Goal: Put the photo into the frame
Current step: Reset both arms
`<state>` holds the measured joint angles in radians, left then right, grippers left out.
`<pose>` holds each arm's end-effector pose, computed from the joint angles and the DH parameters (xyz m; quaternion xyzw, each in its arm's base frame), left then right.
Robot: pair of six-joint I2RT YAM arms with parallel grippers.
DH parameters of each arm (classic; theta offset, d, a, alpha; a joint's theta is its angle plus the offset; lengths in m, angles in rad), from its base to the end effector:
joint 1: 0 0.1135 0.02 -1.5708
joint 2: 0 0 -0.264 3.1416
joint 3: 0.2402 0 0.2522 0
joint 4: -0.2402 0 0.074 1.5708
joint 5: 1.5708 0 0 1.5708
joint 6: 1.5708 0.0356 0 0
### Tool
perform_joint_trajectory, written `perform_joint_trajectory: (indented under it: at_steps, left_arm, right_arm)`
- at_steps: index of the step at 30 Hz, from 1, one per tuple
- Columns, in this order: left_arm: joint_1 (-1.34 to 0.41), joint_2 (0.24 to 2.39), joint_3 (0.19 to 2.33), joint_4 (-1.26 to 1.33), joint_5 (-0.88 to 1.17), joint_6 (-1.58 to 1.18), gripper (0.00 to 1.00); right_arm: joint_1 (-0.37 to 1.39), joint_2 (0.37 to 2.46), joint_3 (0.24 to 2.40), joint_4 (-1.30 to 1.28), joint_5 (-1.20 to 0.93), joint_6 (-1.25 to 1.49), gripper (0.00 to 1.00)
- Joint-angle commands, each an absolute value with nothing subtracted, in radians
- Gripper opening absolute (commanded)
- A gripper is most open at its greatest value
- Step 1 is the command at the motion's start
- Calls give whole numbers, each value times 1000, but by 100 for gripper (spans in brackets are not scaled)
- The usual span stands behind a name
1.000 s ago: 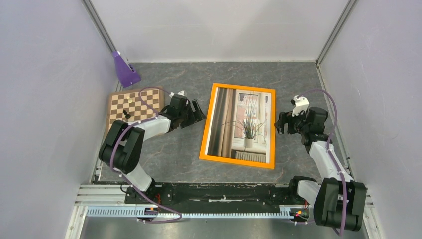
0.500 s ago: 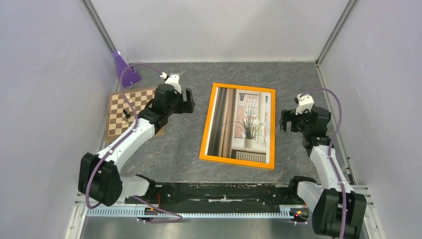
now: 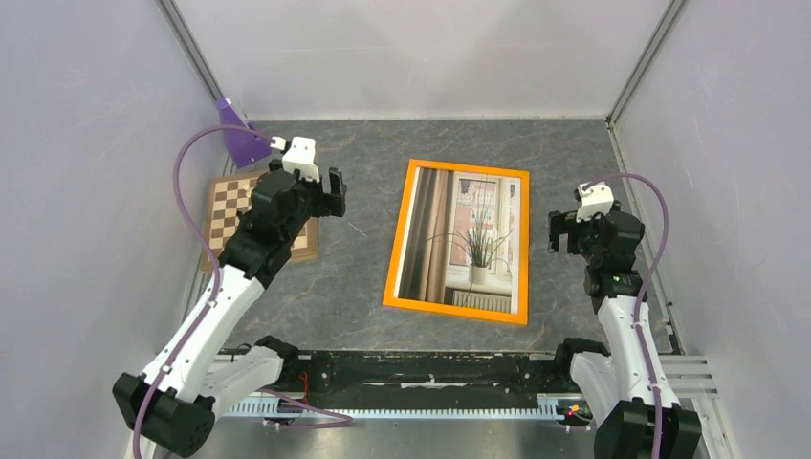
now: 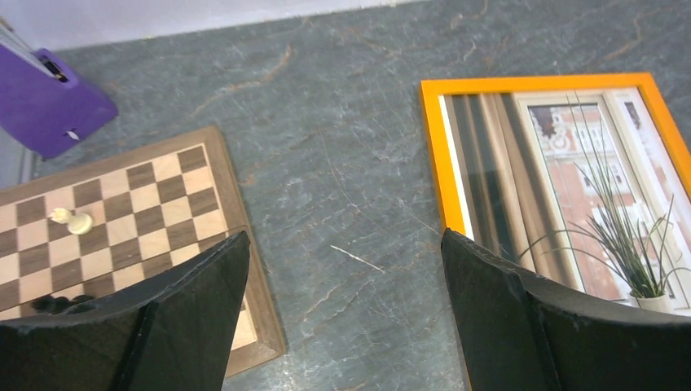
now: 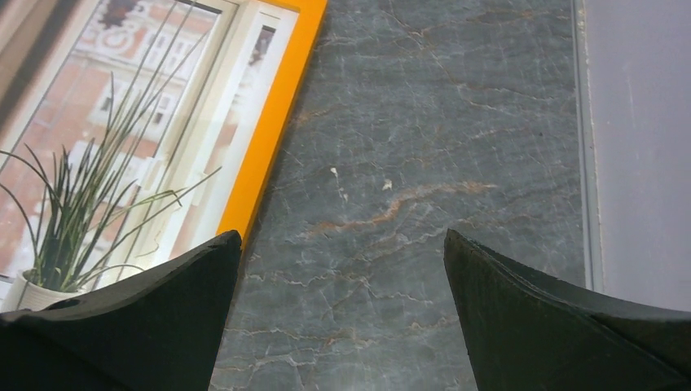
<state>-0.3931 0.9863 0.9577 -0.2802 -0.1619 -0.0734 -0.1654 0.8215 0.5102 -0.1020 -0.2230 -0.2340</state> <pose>0.2099 -0.0808 0.3535 0.0810 0.8021 -0.0724 0.5872 0.1900 -0.0237 0.2452 -0.0893 0.8294 -0.0165 0.5513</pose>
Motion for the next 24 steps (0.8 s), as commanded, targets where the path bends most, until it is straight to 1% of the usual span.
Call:
perform_joint_trajectory:
  at_steps: [1, 7, 13, 24]
  left_arm:
    - [-379, 925, 939, -280, -199, -1, 93]
    - [-357, 891, 882, -198, -175, -50, 93]
    - [-354, 872, 843, -166, -163, -44, 93]
    - [-351, 862, 827, -159, -156, -16, 93]
  right_arm:
    - [-162, 780, 561, -146, -151, -267, 98]
    - [-162, 726, 549, -181, -173, -314, 98]
    - [-162, 652, 511, -153, -209, -357, 98]
    - [-162, 668, 503, -140, -171, -382, 98]
